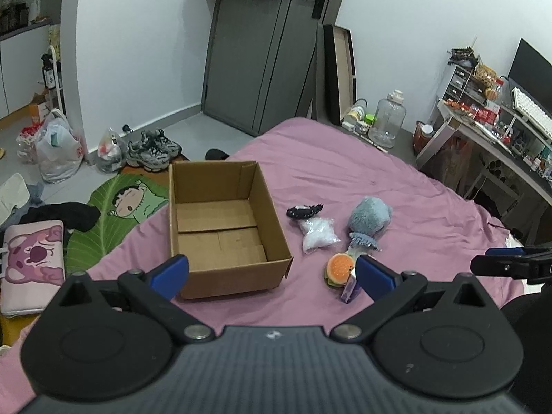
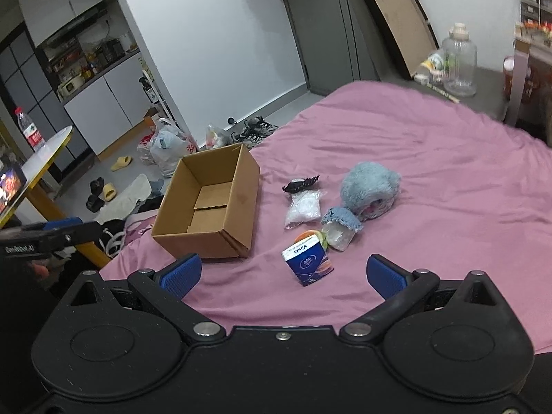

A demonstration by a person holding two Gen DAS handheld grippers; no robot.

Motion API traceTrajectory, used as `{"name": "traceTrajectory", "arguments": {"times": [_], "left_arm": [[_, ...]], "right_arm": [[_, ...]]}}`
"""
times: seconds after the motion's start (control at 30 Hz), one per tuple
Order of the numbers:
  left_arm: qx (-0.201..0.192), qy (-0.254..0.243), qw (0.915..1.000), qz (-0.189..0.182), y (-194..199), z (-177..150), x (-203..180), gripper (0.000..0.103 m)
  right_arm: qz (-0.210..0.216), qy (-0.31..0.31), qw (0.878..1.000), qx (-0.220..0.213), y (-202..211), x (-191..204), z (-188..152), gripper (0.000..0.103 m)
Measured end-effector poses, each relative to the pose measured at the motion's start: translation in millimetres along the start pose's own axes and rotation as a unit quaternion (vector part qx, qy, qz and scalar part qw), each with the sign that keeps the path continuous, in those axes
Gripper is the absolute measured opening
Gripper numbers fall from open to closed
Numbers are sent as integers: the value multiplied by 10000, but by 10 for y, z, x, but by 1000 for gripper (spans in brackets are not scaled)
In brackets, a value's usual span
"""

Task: Organize soft objects
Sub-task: 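Move both tools toward the items lying beside the cardboard box, then close the right gripper on the blue Vinda tissue pack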

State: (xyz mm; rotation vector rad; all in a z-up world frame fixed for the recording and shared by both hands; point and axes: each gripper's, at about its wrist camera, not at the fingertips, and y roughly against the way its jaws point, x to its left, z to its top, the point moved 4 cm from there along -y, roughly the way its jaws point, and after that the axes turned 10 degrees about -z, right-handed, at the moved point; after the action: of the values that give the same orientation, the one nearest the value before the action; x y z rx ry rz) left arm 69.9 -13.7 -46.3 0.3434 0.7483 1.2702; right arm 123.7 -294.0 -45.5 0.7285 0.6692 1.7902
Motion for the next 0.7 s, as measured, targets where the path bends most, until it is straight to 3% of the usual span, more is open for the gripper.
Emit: {"name": "traceTrajectory", "arguments": {"times": [0.33,0.53,0.7], "left_arm": [[215,69,9997,-119,-435,-89,146,101],[348,142,9992,-146,-618,-111,202,101],[404,-72,9990,-182,-765,-107,130,100]], "right_arm": [[92,-173,9994,291,-442,-162,-20,103],[186,-55,9987,466,-778,-129,-8,103],[107,240,9981,548,-1027,-31,-41,103]]}}
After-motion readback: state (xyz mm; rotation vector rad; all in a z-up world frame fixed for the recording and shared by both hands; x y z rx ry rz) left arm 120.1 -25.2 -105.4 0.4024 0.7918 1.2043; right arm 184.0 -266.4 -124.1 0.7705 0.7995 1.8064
